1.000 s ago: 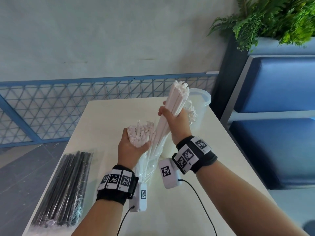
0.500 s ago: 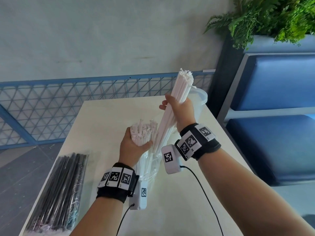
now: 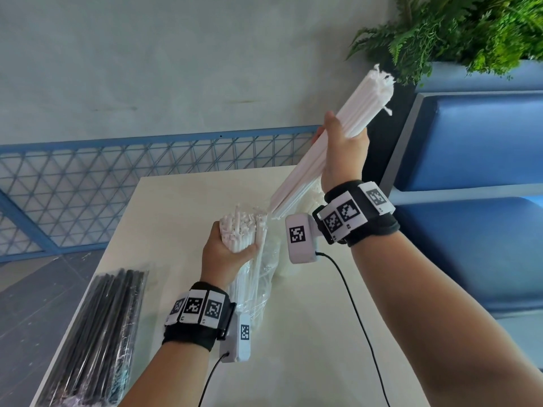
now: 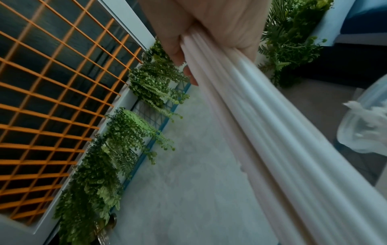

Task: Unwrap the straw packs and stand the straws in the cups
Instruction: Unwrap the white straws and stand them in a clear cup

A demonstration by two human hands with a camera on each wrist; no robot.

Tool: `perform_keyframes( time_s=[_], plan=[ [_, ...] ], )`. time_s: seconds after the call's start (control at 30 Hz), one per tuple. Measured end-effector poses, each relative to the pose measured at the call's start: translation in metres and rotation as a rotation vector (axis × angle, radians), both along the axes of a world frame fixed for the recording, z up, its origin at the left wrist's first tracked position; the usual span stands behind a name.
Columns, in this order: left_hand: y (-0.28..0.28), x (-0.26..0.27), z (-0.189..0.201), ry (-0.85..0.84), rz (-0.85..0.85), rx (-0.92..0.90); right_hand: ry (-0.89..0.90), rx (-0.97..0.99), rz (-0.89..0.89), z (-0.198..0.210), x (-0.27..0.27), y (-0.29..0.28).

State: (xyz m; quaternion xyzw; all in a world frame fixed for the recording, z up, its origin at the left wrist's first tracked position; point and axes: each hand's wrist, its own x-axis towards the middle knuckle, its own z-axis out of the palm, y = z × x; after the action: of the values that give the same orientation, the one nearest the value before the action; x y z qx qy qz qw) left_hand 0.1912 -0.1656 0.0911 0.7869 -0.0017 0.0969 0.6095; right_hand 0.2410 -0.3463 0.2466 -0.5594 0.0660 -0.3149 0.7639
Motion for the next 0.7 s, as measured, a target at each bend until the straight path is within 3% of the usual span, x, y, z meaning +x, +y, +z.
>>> perform_keyframes(
  time_s=[0.13, 0.3, 0.4, 0.53, 0.7],
  plan=[
    [0.001, -0.003, 0.003, 0.006, -0.006, -0.015, -0.011, -0.181, -0.035, -0.004, 0.003, 0.005],
    [0.003, -0.002, 0.000, 0.029, 0.000, -0.032, 0.198, -0.469, 0.062, -0.056, 0.013, 0.018],
    [0.004, -0.003, 0.001, 0.027, 0.028, 0.009, 0.254, -0.454, 0.041, -0.075, 0.013, 0.021],
    [0.005, -0.004, 0.002, 0.030, 0.036, 0.010, 0.123, -0.462, 0.099, -0.082, 0.008, 0.021],
    [0.005, -0.005, 0.002, 0.044, 0.034, -0.006, 0.139, -0.527, 0.100, -0.092, 0.005, 0.024]
  ],
)
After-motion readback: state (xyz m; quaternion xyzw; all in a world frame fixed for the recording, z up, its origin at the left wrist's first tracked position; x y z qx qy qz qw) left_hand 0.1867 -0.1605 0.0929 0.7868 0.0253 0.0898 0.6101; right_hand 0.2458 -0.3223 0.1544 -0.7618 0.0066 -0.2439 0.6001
